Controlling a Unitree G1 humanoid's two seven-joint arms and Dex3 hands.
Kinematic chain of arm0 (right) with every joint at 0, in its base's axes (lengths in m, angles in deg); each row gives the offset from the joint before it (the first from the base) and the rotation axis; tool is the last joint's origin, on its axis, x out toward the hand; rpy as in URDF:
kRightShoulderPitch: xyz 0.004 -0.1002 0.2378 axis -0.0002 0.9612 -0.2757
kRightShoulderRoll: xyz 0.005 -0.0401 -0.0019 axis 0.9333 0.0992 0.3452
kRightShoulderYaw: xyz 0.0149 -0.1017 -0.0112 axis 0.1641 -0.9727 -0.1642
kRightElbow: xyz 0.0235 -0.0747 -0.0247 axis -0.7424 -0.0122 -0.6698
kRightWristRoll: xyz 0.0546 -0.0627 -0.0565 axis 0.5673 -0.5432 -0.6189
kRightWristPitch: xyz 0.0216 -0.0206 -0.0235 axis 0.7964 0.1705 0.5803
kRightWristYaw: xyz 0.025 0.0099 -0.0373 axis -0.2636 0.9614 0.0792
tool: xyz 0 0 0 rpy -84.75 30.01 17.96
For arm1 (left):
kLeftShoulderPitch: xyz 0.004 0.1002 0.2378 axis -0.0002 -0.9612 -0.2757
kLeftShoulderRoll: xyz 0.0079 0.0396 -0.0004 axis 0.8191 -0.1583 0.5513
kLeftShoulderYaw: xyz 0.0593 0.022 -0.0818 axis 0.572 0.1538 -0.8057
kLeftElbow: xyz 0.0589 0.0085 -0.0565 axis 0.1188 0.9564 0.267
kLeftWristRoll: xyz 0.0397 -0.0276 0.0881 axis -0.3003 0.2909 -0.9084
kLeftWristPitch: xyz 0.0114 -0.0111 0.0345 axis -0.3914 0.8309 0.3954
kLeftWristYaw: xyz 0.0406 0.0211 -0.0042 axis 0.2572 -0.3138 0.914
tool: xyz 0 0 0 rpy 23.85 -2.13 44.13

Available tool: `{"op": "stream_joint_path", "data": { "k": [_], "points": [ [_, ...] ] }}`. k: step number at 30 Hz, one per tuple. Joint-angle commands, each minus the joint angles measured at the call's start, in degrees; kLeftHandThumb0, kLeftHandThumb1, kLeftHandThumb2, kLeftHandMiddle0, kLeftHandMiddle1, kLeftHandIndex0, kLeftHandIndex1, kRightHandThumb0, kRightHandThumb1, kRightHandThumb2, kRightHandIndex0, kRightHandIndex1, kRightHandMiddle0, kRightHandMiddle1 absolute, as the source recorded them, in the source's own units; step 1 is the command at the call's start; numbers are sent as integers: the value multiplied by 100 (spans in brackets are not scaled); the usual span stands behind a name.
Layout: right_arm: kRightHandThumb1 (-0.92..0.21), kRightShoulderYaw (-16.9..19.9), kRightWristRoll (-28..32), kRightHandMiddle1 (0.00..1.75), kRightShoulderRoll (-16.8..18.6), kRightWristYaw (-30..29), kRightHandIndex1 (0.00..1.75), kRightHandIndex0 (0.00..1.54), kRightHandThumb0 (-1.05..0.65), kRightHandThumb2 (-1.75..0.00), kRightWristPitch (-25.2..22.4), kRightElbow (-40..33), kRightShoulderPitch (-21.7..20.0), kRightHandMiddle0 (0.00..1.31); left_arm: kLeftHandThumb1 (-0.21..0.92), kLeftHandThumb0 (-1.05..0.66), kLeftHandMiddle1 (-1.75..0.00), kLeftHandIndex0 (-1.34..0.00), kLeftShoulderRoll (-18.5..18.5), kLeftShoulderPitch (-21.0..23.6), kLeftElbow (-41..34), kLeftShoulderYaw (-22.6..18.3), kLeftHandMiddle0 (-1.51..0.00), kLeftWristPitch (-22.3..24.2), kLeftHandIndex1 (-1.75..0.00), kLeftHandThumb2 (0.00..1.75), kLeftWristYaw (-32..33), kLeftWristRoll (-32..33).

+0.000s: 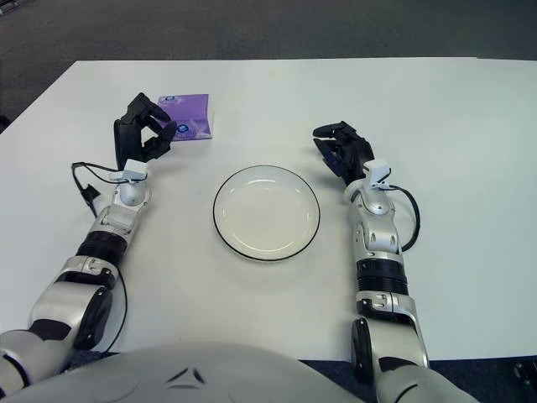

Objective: Put the tissue paper into the plate.

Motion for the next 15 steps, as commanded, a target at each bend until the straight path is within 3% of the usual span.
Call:
{"op": "stream_joint_path", "data": {
  "k": [1,4,6,11,15],
  "points": [
    [-92,19,21,112,50,34,140,62,-1,-15,23,194,263,54,92,-41,-175,-64,5,-621,126,176,-80,109,-165,40,304,-278],
    [-92,13,23,112,50,49,139,62,-1,-15,18,188,272,54,92,-39,-175,-65,98,-642,-204,280,-81,288,-163,38,478,-560],
    [-92,10,24,112,50,55,139,62,-1,-15,17,187,275,54,92,-38,-175,-57,168,-658,-383,350,-79,452,-154,32,611,-774],
    [-92,-9,13,112,53,77,138,63,-1,-15,-2,177,281,54,92,-36,-175,-50,408,-733,-1010,533,-75,1122,-146,26,934,-1519],
    [-91,-27,4,112,57,78,136,64,-1,-15,-22,168,282,54,92,-36,-174,-51,522,-742,-1195,645,-72,1234,-142,23,1149,-1769]
  ]
}}
